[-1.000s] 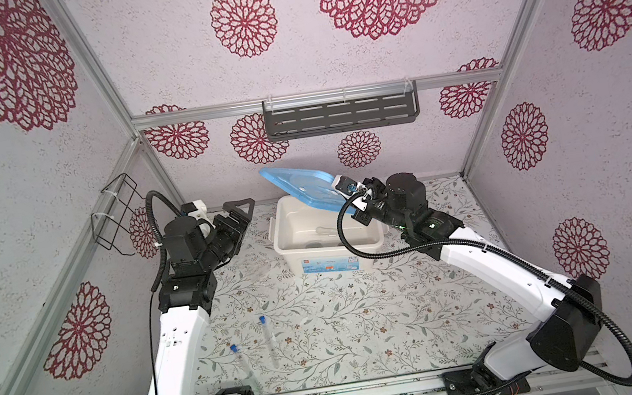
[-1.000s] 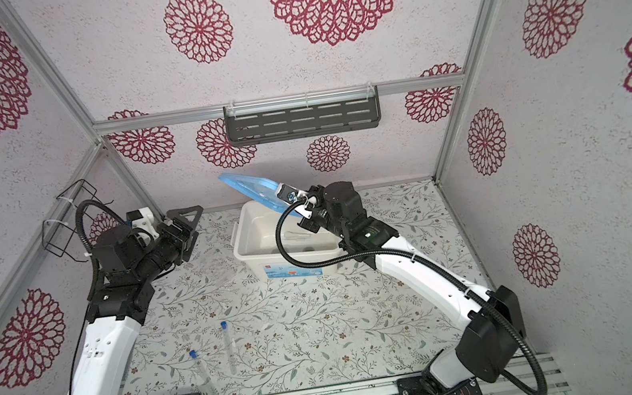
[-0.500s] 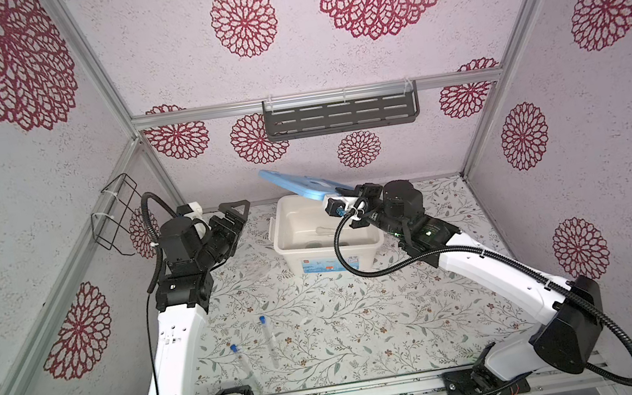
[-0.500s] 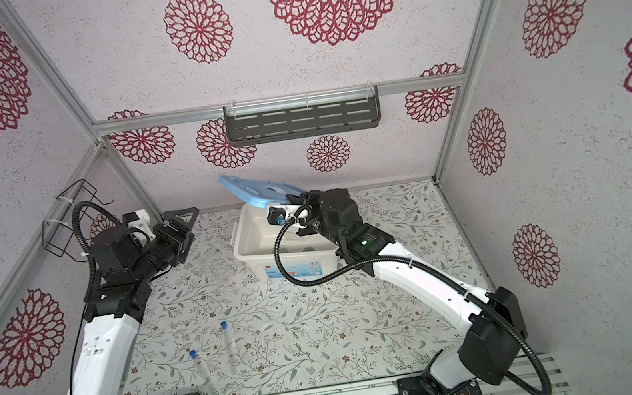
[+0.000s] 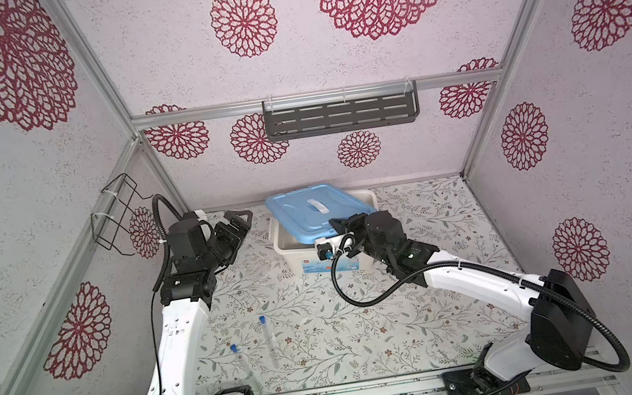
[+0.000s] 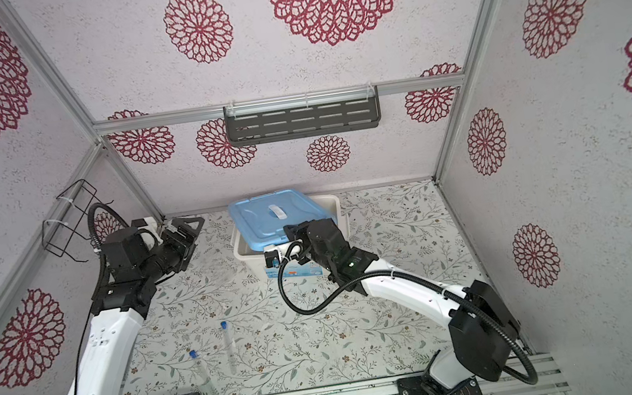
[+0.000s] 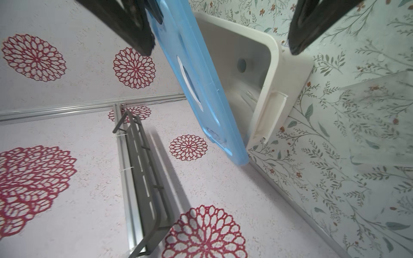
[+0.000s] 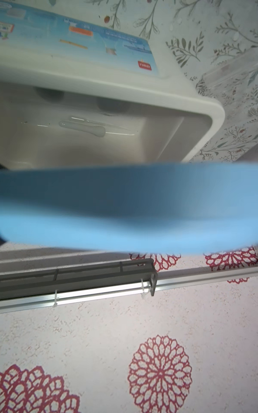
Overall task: Organize the chemistry lab equipment
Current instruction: 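Lower the blue lid onto the bin with the right gripper, then move the right gripper to the lid's white handle and grasp it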
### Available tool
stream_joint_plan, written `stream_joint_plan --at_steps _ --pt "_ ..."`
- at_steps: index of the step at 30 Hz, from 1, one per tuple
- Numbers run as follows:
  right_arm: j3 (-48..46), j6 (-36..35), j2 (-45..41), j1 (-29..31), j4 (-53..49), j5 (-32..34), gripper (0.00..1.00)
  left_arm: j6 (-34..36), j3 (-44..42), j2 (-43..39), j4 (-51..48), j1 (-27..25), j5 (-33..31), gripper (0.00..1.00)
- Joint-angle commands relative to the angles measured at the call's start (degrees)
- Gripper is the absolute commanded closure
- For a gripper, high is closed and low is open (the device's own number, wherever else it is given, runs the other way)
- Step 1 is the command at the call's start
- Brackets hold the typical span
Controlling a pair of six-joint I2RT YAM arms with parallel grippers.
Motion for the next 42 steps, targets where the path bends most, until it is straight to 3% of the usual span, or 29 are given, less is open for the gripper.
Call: stream_joint_plan --at_steps 1,9,17,22,26,32,37,42 --pt "-2.6 -5.3 0.0 1.9 4.9 5.3 0.75 1.4 -1.2 0.6 -0.9 0.6 -0.3 0.02" --pt "-7.4 -3.5 -3.8 3.0 1.0 6.1 0.6 -0.9 -2.7 2.2 -0.1 0.6 0.2 0.02" --pt "-7.2 0.4 -8.3 3.1 -12.8 3.5 0.45 -2.0 -2.1 4.5 -1.5 0.5 1.8 0.02" --pt "-7.4 5.9 -11.8 3.0 -20.9 -0.5 0.41 -1.8 -1.5 5.0 -4.2 0.2 0.4 0.03" --pt "-7.5 8.2 -12.8 3.0 -25.0 0.3 0.38 -0.9 -1.5 5.3 -5.5 0.0 0.3 0.02" --pt "-5.6 13.9 -17.5 3.3 -26.9 -3.1 0.38 0.7 -1.4 4.7 -6.6 -0.1 0.9 0.03" --pt "-3.3 26.6 -18.5 1.2 -13.1 -5.8 0.34 5.5 -1.5 3.9 -5.3 -1.0 3.1 0.02" --pt "9.6 51.9 -8.2 -3.5 -14.3 -6.6 0.37 10.4 2.7 4.7 -11.4 -4.0 -1.3 0.02"
